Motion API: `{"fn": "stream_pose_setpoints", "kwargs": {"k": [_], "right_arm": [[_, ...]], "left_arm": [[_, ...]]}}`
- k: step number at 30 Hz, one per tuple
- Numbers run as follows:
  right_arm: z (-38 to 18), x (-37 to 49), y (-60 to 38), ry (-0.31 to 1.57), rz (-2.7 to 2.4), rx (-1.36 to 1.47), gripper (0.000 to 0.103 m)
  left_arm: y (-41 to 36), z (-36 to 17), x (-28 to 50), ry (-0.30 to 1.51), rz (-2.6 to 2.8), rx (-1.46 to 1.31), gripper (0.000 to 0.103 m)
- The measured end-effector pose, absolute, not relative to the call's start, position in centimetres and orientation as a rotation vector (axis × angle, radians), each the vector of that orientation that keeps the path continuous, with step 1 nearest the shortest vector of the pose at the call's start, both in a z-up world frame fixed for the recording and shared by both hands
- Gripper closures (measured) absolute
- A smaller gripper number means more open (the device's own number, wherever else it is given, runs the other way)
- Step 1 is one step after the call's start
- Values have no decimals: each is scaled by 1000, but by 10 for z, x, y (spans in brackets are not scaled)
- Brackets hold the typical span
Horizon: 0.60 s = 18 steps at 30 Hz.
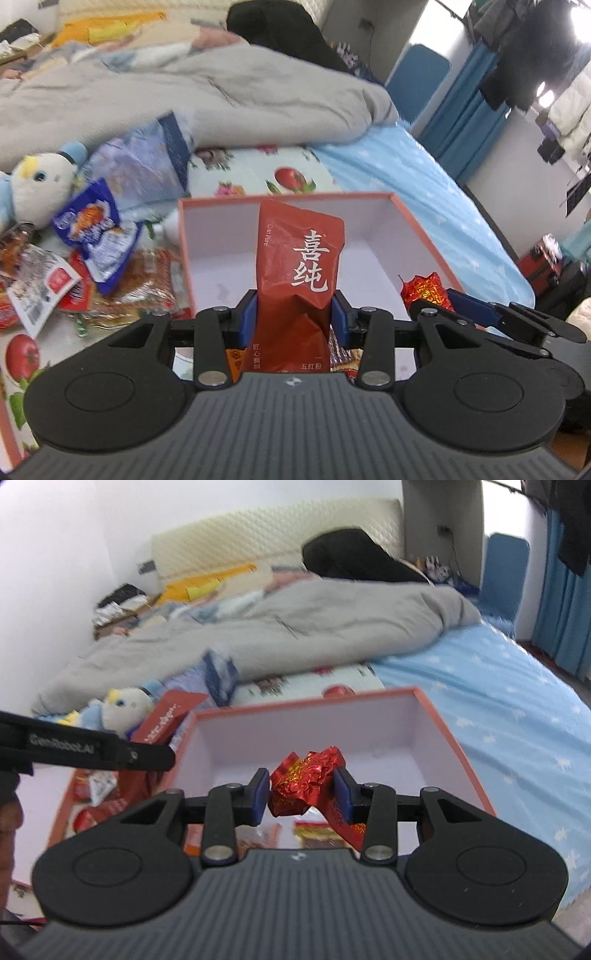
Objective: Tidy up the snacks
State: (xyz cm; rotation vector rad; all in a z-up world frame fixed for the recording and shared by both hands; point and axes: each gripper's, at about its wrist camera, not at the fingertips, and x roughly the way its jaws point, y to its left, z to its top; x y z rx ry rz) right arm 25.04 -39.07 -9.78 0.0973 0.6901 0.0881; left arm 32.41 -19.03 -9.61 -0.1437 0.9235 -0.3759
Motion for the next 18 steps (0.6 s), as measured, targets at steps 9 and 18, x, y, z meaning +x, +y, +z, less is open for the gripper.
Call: {"fn": "stream_pose_setpoints", "kwargs": {"k": [9,18], "right_arm": [[-139,267,-409,787,69,120,62],[-156,268,-417,824,48,168,60]], "left_arm": [[-227,-130,349,1005,-425,-94,56],[-232,-143,354,1032,-437,-57,56]]}}
